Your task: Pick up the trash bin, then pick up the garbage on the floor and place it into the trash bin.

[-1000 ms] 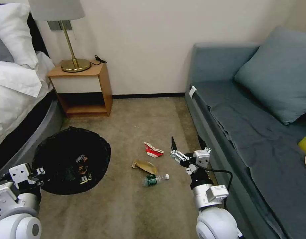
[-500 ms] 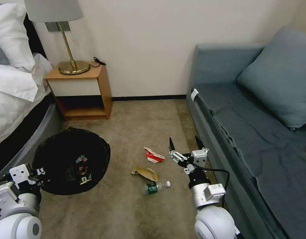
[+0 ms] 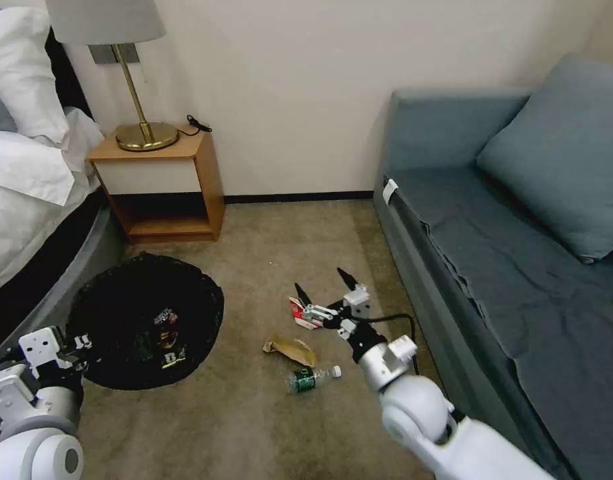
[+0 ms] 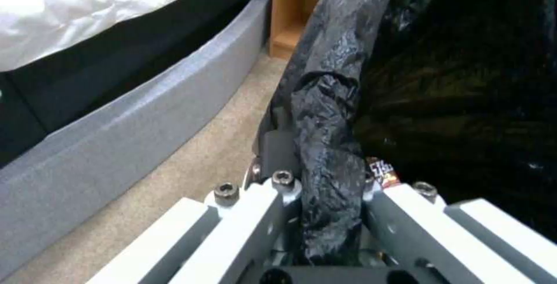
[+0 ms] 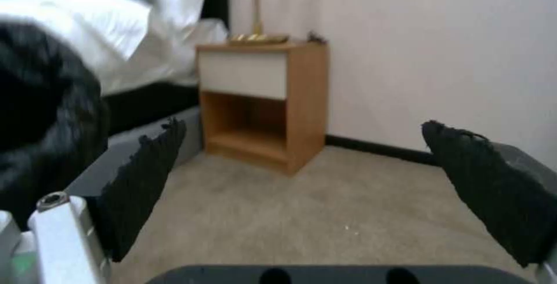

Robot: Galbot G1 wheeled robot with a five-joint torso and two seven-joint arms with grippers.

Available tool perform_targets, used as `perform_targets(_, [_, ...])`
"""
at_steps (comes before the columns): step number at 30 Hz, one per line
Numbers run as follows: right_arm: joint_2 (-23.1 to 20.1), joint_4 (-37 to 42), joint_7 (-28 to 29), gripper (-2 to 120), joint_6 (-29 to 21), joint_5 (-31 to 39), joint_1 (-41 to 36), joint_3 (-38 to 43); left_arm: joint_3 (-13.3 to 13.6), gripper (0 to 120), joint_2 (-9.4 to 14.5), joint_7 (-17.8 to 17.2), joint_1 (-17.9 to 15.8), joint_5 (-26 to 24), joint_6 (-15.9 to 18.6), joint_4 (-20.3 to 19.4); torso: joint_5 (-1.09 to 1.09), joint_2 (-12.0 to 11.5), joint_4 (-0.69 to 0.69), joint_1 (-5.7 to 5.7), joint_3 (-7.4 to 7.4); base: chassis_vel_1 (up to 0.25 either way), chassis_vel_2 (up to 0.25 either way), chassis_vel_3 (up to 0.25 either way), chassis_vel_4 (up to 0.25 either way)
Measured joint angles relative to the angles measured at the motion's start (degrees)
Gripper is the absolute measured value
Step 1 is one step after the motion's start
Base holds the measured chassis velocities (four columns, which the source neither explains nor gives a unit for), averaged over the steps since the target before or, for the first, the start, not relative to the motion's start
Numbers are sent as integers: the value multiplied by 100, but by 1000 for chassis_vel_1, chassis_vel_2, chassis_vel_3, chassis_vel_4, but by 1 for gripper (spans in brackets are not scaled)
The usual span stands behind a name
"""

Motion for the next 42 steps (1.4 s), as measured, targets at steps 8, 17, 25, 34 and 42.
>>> perform_targets(8, [-263,-1162,-1275,100,-350,610,1742,-1214,6,1,-39,32,-20,84,-35,101,-2,-1,1,0,0,0,0,0,0])
perform_targets(17, [-356,-2203,-3660,100,-1280,1240,2690,-2167,-12,1,-95,43,-36,94,-54,109,-2,-1,0,0,0,0,0,0,0])
perform_targets(25, [-140,-3451,-4952,100,-1388,589,3375,-3194,-18,1,-113,59,-11,106,-101,130,-2,-1,0,0,1,0,0,0,0])
perform_targets(34, [541,-5033,-4971,100,-956,164,3717,-3971,-68,1,-117,75,-10,103,-125,157,-2,-1,0,1,1,0,0,0,0])
perform_targets(42, [1048,-5730,-4937,100,-699,-43,3717,-4192,-125,1,-116,82,-18,77,-131,184,-3,0,1,0,0,0,0,0,0])
